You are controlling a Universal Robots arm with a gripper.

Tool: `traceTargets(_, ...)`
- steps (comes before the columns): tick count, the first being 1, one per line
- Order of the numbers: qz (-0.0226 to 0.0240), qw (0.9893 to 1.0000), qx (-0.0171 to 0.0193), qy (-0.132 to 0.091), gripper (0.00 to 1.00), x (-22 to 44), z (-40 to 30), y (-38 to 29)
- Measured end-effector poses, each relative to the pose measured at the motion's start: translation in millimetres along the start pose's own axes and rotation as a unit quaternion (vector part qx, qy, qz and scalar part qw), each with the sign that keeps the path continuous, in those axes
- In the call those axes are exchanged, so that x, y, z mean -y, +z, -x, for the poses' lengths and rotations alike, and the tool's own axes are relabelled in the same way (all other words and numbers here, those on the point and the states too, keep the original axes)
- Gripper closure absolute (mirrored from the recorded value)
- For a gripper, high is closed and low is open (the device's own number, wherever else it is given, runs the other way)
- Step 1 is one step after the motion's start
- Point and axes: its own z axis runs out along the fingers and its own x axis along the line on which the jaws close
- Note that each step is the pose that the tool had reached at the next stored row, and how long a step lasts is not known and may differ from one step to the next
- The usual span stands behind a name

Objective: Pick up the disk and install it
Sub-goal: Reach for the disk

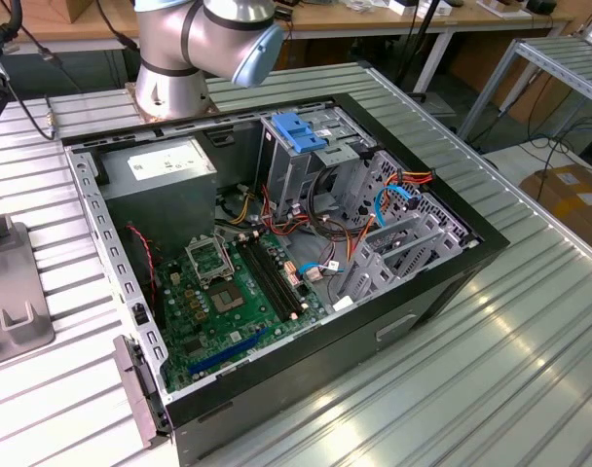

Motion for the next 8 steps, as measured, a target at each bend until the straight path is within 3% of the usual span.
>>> traceTargets(8, 0.0, 1.0, 0.0, 0.0, 0.9, 0.3, -3.5, 0.1)
